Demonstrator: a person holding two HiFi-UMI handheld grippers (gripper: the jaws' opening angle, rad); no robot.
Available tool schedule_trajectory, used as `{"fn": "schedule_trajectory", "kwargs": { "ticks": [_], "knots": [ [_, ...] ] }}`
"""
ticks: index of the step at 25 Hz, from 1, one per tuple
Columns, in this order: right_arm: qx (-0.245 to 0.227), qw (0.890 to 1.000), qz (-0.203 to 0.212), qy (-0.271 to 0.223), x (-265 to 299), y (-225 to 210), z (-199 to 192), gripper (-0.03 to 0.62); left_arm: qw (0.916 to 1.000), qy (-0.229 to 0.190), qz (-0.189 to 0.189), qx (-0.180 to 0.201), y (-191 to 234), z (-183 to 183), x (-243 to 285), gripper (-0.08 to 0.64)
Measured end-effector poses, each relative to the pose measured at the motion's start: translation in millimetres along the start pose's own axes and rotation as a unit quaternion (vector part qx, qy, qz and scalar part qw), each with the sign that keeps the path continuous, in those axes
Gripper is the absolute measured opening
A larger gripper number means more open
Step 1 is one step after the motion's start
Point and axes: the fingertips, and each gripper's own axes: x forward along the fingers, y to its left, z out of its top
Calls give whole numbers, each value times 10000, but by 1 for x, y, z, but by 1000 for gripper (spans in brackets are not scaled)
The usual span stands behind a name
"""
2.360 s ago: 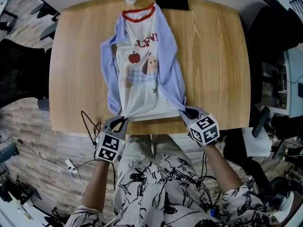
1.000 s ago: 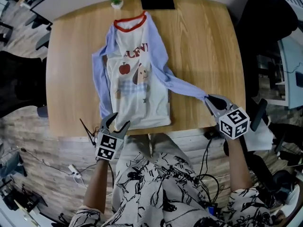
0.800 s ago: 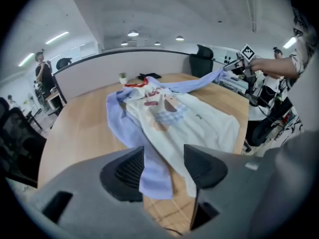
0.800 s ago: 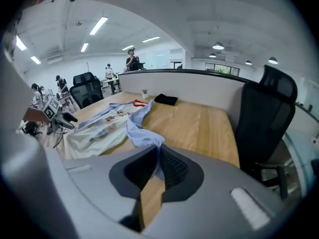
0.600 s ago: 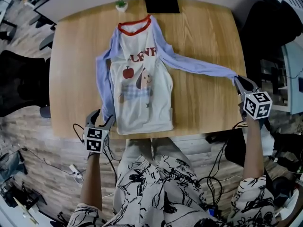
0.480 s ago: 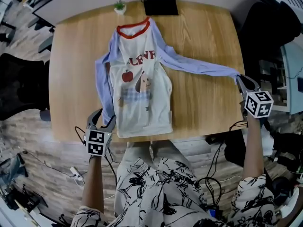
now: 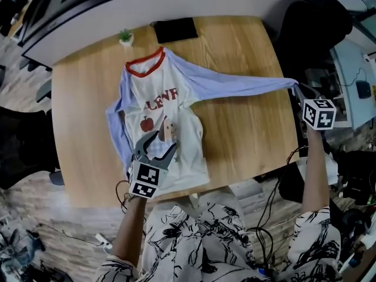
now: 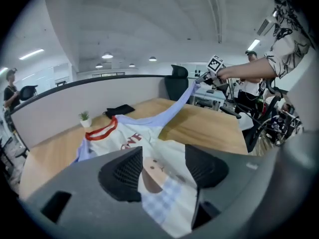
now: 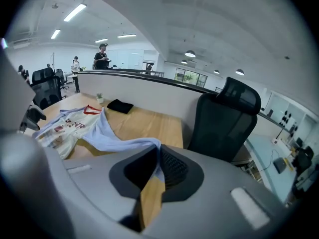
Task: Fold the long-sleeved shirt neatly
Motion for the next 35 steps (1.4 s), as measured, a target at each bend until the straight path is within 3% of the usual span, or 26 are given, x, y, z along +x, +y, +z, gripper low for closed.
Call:
{"fn": "schedule_trajectory", "kwargs": {
  "ticks": [4, 9, 12, 14, 16, 20, 23, 26, 28, 31, 33, 35],
  "knots": [
    [-174, 9997, -134, -54, 9, -40, 17, 32, 9995, 140, -249, 146, -12, 13, 44, 279],
    [-364, 9992, 23, -161, 42, -86, 37, 32, 9978, 470, -427, 188, -38, 20, 93, 279],
    [-511, 9984, 193, -127, 67, -105, 40, 32, 9899, 898, -1063, 281, -92, 12, 114, 272],
    [-591, 9977, 299, -103, 83, -114, 38, 32, 9811, 1379, -1282, 440, -125, -3, 120, 272],
    [-630, 9971, 421, -103, 97, -117, 35, 32, 9736, 1935, -1096, 516, -143, -27, 119, 272],
    [-680, 9956, 631, -100, 113, -115, 24, 32, 9647, 2563, -590, 109, -164, -63, 106, 245],
    [-642, 9953, 726, -96, 118, -117, 16, 32, 9594, 2817, -82, 103, -162, -79, 101, 118],
    [-631, 9948, 787, -123, 118, -118, 12, 32, 9595, 2814, 113, 94, -160, -80, 102, 91],
    [-643, 9946, 807, -143, 118, -117, 10, 32, 9645, 2638, 8, -110, -165, -71, 104, 37],
    [-652, 9942, 842, -174, 117, -115, 11, 33, 9742, 2048, -518, -800, -184, -46, 109, 34],
    [-681, 9941, 829, -175, 116, -116, 13, 32, 9750, 1702, -831, -1158, -192, -33, 111, 34],
    [-709, 9942, 801, -137, 117, -116, 16, 33, 9728, 1546, -1160, -1279, -198, -24, 109, 34]
  ]
}}
